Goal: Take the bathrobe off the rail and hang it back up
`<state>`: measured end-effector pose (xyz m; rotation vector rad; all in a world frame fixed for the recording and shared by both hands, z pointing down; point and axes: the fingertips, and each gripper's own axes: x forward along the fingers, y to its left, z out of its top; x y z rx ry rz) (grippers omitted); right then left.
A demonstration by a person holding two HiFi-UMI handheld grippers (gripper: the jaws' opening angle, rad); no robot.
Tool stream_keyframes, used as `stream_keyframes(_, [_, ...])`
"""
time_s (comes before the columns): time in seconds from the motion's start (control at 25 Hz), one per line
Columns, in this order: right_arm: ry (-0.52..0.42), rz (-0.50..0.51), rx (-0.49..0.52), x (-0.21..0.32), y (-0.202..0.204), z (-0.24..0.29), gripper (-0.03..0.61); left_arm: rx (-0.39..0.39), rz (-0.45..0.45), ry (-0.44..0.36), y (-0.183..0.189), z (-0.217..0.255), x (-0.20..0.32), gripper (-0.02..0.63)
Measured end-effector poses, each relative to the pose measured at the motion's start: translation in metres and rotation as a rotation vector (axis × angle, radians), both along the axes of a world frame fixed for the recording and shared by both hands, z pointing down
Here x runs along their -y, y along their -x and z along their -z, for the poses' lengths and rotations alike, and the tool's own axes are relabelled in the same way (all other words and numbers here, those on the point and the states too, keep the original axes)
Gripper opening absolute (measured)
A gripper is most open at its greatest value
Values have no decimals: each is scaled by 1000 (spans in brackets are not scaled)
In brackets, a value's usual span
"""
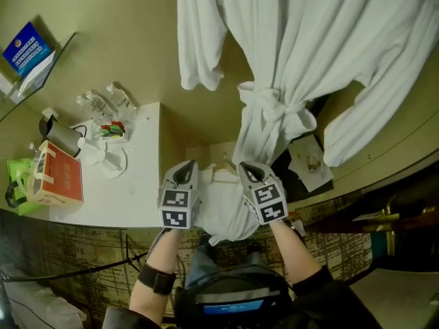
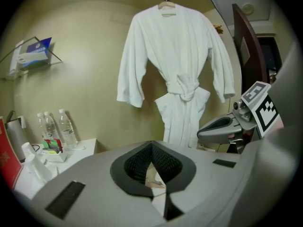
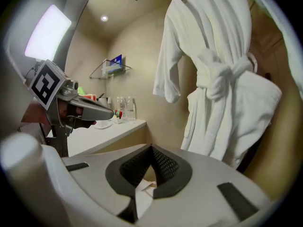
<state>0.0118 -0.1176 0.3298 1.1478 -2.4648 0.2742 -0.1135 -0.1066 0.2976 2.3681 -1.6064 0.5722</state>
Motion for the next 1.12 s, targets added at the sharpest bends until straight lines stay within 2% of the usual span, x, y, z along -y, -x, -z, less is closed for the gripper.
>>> stream_keyframes(0.28, [-67,35,5,-13,-15,38,17,-29,21,-37,23,29,-30,2])
stream_keyframes(0.44, [-91,2,2,-9,-31,45,17,-58,59,-59,37,34,-39,0])
stream_keyframes(0.6, [-114,-8,2,-4,-34,51,17,-44,68,-91,42,44,-38,0])
stream_keyframes(1.12, [-156,24,-1,-5,-19,72,17,-62,30,-110,28,62,-40,2])
